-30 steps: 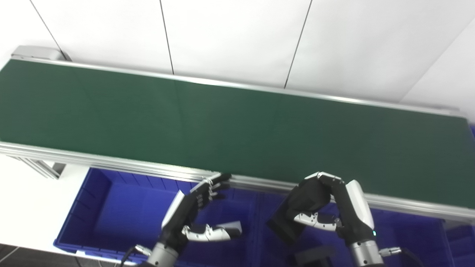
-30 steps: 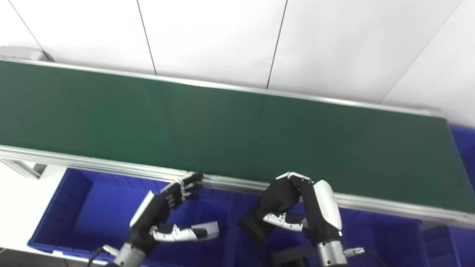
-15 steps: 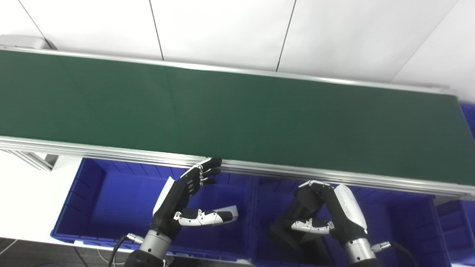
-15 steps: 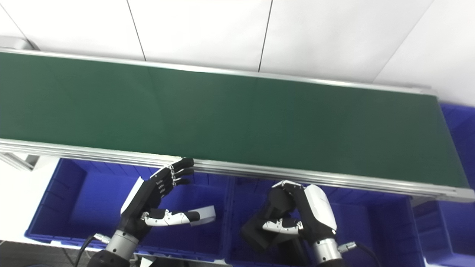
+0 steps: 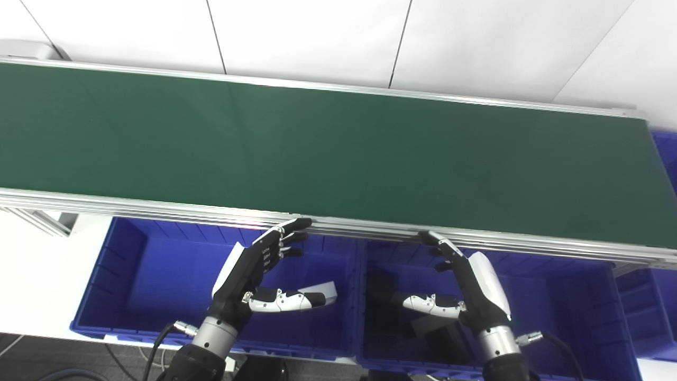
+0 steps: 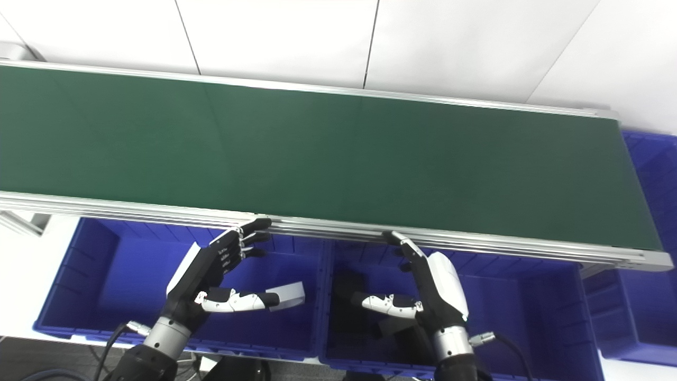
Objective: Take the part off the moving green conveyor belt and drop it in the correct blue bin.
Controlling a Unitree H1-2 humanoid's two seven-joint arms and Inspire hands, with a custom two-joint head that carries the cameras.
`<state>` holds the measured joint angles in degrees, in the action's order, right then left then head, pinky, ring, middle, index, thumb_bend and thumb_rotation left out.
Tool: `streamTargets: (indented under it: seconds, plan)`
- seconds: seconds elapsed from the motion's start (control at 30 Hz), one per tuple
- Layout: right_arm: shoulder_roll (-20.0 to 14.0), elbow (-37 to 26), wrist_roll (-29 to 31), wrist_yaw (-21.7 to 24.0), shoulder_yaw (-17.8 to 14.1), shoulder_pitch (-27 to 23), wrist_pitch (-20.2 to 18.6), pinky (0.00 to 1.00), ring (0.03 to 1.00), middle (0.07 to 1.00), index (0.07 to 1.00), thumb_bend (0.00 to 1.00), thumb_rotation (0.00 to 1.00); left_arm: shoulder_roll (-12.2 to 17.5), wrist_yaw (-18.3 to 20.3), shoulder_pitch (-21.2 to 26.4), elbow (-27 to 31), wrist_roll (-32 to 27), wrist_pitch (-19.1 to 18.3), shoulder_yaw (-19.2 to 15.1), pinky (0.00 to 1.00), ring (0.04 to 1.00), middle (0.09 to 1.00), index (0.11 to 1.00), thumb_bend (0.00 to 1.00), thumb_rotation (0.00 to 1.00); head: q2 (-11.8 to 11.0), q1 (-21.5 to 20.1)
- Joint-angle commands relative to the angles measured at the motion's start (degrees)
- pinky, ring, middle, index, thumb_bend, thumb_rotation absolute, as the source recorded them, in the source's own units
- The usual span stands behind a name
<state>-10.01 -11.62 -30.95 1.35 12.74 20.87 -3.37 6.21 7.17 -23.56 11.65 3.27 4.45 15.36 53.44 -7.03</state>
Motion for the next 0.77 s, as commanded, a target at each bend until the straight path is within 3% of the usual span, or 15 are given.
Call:
streamTargets:
  seconds: [0.0,0.1,0.2,0.5,0.73]
  plan:
    - [-0.06,-1.3,0.82,-2.11,-0.22,0.53,4.5,0.76,0.915,0.973,0.995,0.81,0.44,0.29,0.66,0.09,2.47,-0.06,-0.22,-0.1,0.77,0.853,0.891,0.824,0.71,0.02,-0.18,0.04]
    - [0.07,-1.77,1.79,-3.34,0.31,1.58,7.67,0.74,0.894,0.958,0.987,0.82,0.49,0.48,1.05,0.06,2.77,0.17,-0.94,-0.25,0.8,0.873,0.904,0.83,0.71,0.0,-0.3,0.14]
    - [0.39,-3.26,2.34,-3.17,1.17,2.9,8.46,0.74,0.886,0.951,0.983,0.84,0.53,0.83,1.29,0.28,2.82,1.13,-1.47,-0.21,0.82,0.886,0.91,0.837,0.71,0.01,-0.61,0.43]
    - [1.25,-6.17,4.81,-2.28,2.41,5.31,8.21,0.73,0.854,0.92,0.95,0.89,0.55,0.86,1.0,0.77,1.78,2.05,0.25,-0.53,0.84,0.893,0.924,0.843,0.7,0.0,-0.83,0.96]
    - [0.88,-7.03,5.46,-0.47,3.08,6.06,6.26,0.72,0.83,0.882,0.975,0.86,0.49,0.24,0.68,1.37,0.71,1.95,1.2,-1.03,0.85,0.897,0.916,0.843,0.69,0.0,-0.98,0.86]
